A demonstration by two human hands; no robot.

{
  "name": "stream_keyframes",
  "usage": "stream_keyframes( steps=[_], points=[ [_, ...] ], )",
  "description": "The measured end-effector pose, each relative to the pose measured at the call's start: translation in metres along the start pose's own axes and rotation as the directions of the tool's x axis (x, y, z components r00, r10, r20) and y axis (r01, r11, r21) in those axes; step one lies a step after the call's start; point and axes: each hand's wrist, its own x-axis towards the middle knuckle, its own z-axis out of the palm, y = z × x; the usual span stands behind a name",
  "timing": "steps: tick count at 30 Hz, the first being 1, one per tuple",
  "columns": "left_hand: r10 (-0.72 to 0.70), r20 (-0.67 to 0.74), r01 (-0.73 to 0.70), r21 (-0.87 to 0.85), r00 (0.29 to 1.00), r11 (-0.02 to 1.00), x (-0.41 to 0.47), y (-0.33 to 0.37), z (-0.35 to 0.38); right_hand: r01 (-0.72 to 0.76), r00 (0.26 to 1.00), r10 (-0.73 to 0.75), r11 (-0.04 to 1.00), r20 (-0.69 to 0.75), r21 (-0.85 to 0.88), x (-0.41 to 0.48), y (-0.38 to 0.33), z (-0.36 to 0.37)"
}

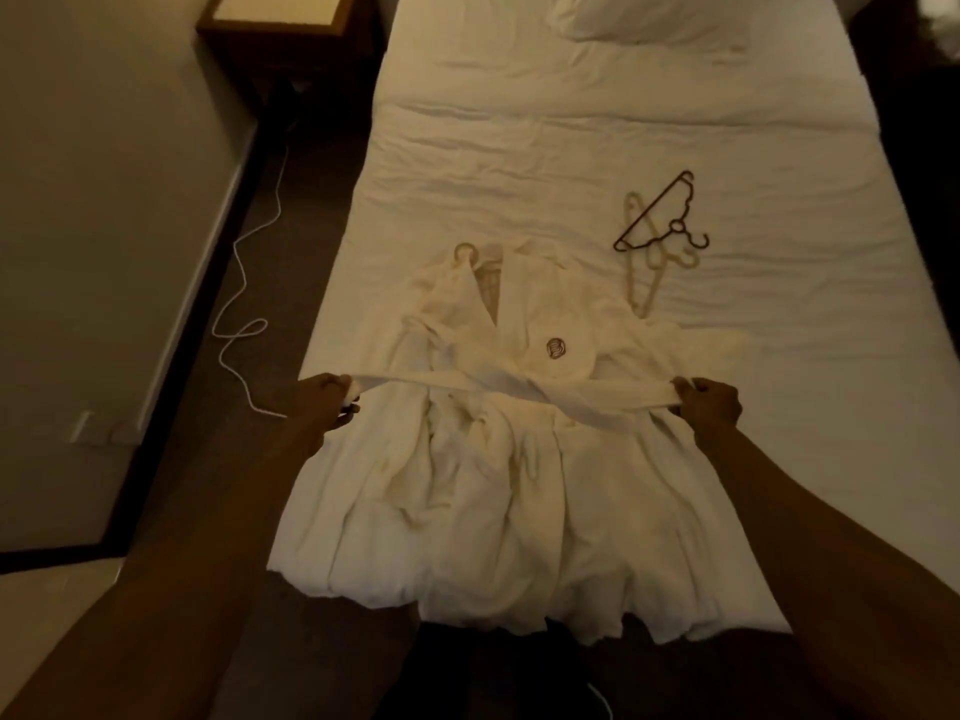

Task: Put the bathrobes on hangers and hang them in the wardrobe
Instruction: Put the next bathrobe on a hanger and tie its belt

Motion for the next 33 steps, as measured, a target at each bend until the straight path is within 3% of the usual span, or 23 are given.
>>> stream_keyframes(
  steps=[6,8,10,12,15,17,20,23,25,28,31,33],
  points=[
    [0.044,-0.103,-0.007,0.337,0.994,0.941,0.032,-0.097,0.029,-0.045,0.997,0.051,0.993,0.057,-0.110,-0.004,0.083,0.050],
    [0.023,-0.086,0.020,0.470,0.996,0.882,0.036,-0.120,0.042,-0.005,0.997,0.024,0.970,0.075,-0.244,-0.011,0.103,0.062],
    [0.011,-0.062,0.031,0.636,0.998,0.771,0.036,-0.139,0.056,0.098,0.995,-0.072,0.847,0.071,-0.522,-0.017,0.120,0.069],
    [0.083,-0.016,-0.040,0.777,0.996,0.629,0.034,-0.153,0.073,0.269,0.954,-0.284,0.656,0.099,-0.705,-0.018,0.135,0.076],
    [0.355,0.108,-0.313,0.740,0.929,0.595,0.035,-0.163,0.101,0.605,0.767,-0.588,0.532,0.256,-0.592,-0.020,0.139,0.101],
    [0.442,0.183,-0.434,0.693,0.878,0.575,0.042,-0.163,0.119,0.746,0.651,-0.666,0.471,0.365,-0.472,-0.021,0.130,0.122],
    [0.414,0.269,-0.474,0.692,0.869,0.544,0.055,-0.159,0.144,0.822,0.566,-0.613,0.366,0.551,-0.437,-0.021,0.113,0.146],
    [0.356,0.255,-0.418,0.739,0.899,0.528,0.060,-0.150,0.159,0.802,0.591,-0.451,0.239,0.669,-0.547,-0.019,0.104,0.157],
    [0.314,0.263,-0.401,0.732,0.912,0.551,0.062,-0.142,0.159,0.785,0.615,-0.402,0.231,0.678,-0.574,-0.015,0.105,0.159],
    [0.344,0.282,-0.445,0.578,0.896,0.684,0.059,-0.131,0.149,0.759,0.649,-0.334,0.340,0.684,-0.555,-0.011,0.110,0.152],
    [0.402,0.288,-0.494,0.475,0.869,0.728,0.047,-0.122,0.137,0.804,0.593,-0.379,0.311,0.710,-0.506,-0.009,0.106,0.139],
    [0.416,0.268,-0.495,0.462,0.869,0.736,0.040,-0.120,0.126,0.804,0.579,-0.451,0.454,0.680,-0.384,-0.010,0.101,0.128]
  ],
)
